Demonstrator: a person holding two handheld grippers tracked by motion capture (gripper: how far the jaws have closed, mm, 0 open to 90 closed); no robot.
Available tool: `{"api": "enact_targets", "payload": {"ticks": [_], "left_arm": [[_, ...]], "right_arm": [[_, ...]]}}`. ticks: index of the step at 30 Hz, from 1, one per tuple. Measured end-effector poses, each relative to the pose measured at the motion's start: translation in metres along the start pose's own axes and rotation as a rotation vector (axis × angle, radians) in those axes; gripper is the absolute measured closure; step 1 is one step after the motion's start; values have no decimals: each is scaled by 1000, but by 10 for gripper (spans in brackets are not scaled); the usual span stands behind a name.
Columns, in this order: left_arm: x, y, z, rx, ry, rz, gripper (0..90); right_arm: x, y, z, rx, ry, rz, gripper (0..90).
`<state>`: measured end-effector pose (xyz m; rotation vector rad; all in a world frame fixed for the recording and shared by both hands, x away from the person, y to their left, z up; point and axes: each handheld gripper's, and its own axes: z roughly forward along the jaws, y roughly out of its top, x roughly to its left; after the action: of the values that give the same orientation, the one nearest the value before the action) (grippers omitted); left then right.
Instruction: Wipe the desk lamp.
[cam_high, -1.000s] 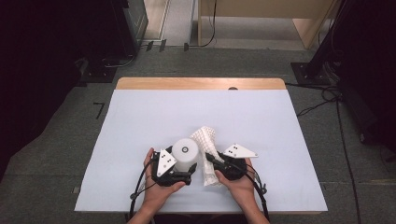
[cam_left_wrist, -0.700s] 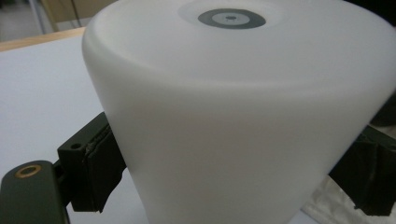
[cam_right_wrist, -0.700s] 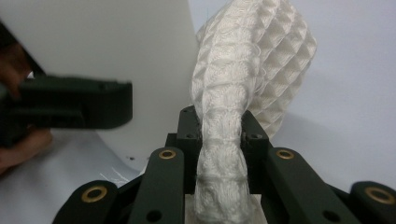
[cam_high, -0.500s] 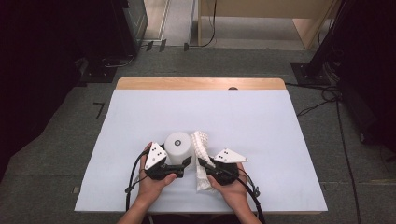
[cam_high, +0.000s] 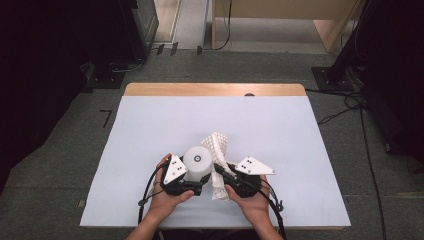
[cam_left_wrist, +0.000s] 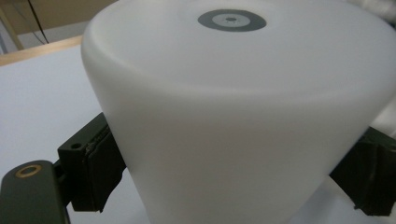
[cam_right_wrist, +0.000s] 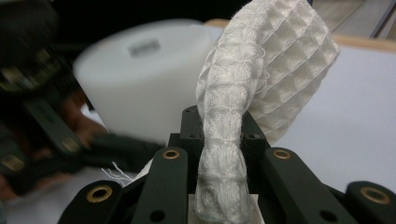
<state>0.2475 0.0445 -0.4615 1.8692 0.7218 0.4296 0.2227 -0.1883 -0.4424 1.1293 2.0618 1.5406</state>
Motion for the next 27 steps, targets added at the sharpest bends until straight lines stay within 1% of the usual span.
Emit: {"api": "enact_targets", "payload": {"ticks": [3, 4, 6, 8, 11, 13, 15, 18, 20, 21, 22, 23, 24, 26, 27], "left_arm": [[4, 0, -2, -14, -8, -17, 87], [5, 0, -2, -9, -12, -15, 87], [4, -2, 0, 3, -22, -7, 87], [3, -4, 3, 14, -29, 10, 87], [1, -7, 7, 33, -23, 42, 87], [1, -9, 9, 35, -26, 48, 87], [1, -12, 10, 31, -33, 37, 86], [1, -13, 9, 29, -30, 33, 85], [1, -14, 8, 25, -28, 19, 83], [0, -14, 8, 31, -19, 12, 77], [0, -14, 8, 36, -9, 6, 37], [-1, -14, 7, 29, 4, -13, 13], [-2, -14, 6, 22, 8, -30, 0], [-6, -14, 6, 20, 38, -45, 0], [-9, -13, 6, 24, 61, -49, 0]], "right_arm": [[-3, -12, 11, 59, -4, 14, 774], [-4, -16, 15, 79, -4, 16, 774], [-5, -18, 18, 93, -12, 20, 775], [-5, -15, 15, 84, -15, 25, 775], [-4, -6, 5, 36, -13, 22, 775], [-4, 0, 1, 13, -15, 9, 775], [-6, 1, -1, 6, -20, 9, 775], [-12, -4, 0, 20, -30, 25, 774], [-16, -8, 2, 29, -43, 36, 774], [-18, -9, 3, 33, -44, 38, 773], [-19, -11, 4, 36, -51, 40, 772], [-20, -11, 4, 38, -51, 40, 769], [-21, -12, 5, 42, -57, 41, 764], [-22, -13, 5, 49, -65, 40, 752], [-23, -14, 5, 53, -68, 42, 749]]}}
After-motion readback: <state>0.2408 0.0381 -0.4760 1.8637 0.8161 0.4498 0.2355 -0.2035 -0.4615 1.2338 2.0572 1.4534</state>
